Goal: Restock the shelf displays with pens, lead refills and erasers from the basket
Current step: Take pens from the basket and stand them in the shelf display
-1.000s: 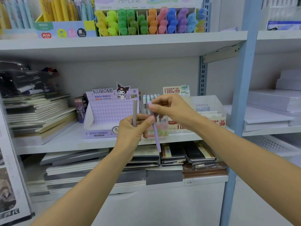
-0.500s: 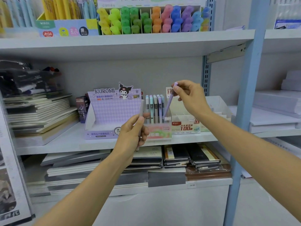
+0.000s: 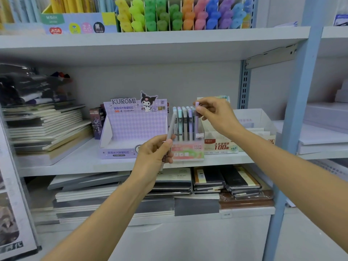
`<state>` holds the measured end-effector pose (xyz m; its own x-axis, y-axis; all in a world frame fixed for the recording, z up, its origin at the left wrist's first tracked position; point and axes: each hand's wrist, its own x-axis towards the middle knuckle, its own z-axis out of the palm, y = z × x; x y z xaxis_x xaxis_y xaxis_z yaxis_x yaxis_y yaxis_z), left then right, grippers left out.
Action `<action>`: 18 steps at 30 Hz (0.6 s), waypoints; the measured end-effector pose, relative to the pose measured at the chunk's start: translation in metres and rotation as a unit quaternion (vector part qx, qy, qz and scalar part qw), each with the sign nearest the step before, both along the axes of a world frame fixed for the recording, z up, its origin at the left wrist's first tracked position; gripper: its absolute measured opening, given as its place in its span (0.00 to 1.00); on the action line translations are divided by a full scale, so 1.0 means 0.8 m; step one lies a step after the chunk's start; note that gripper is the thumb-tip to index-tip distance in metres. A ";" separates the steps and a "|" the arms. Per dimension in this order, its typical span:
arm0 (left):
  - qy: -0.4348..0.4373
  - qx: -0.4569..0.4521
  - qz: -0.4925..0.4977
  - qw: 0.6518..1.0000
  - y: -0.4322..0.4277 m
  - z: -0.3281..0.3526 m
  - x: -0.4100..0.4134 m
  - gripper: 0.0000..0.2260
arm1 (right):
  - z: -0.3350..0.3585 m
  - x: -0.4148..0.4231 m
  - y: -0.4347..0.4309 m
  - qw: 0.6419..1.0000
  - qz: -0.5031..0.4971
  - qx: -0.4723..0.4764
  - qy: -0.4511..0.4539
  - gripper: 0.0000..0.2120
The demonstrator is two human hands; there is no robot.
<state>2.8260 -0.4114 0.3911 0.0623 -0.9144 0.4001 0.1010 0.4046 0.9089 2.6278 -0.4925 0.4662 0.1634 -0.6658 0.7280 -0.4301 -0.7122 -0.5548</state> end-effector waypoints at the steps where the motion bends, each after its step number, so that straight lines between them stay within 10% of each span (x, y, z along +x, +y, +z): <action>1: 0.004 0.004 0.000 1.000 -0.001 -0.001 0.001 0.08 | -0.001 0.003 -0.001 1.000 -0.002 -0.002 -0.011 0.11; 11: 0.048 0.028 -0.002 0.998 -0.001 0.001 0.010 0.08 | -0.015 0.014 -0.001 0.994 -0.104 -0.039 0.020 0.10; 18: 0.014 0.040 -0.036 0.998 0.012 0.012 0.007 0.13 | -0.003 0.008 0.042 0.972 0.213 0.092 0.048 0.08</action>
